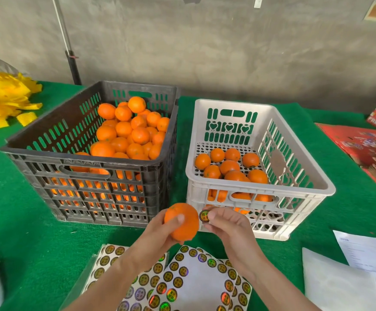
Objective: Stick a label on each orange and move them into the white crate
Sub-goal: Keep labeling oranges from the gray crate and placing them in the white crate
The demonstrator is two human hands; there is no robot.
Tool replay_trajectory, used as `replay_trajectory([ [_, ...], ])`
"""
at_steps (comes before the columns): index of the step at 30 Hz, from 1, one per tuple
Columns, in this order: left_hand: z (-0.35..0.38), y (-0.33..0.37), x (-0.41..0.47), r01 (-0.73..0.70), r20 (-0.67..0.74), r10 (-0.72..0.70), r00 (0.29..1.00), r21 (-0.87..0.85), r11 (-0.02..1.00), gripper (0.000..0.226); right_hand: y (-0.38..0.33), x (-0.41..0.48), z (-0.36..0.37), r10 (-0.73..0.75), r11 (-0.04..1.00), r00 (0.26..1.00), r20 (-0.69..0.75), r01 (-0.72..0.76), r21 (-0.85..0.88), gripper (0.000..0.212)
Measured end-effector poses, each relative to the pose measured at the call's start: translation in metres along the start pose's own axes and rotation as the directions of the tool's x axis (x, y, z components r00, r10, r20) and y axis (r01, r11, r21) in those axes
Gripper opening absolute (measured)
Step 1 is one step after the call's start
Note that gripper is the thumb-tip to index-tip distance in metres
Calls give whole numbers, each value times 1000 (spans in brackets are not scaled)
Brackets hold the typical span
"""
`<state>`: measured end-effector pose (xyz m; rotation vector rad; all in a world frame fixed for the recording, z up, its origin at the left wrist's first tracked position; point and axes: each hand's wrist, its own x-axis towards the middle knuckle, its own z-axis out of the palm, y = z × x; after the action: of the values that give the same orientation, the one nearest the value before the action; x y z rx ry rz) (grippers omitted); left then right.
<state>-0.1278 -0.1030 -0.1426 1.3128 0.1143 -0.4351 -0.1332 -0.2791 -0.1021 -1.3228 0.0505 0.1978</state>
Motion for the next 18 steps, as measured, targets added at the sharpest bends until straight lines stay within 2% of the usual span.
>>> replay_trajectory([
  [3,7,14,-2,0,24,3,1000,-161,987,72,-11,-1,12,-96,989,995,-5,94,-114,23],
  [6,14,22,-2,-21,49,31,998,-201,979,73,-16,-1,23,-193,955,981,1,188,-230,24],
  [12,18,29,-6,-50,20,55,998,-200,979,71,-15,-1,29,-310,893,951,-6,289,-346,22],
  [18,20,32,-13,-145,-21,143,989,-77,986,72,-15,-6,31,-489,734,872,23,426,-529,14],
])
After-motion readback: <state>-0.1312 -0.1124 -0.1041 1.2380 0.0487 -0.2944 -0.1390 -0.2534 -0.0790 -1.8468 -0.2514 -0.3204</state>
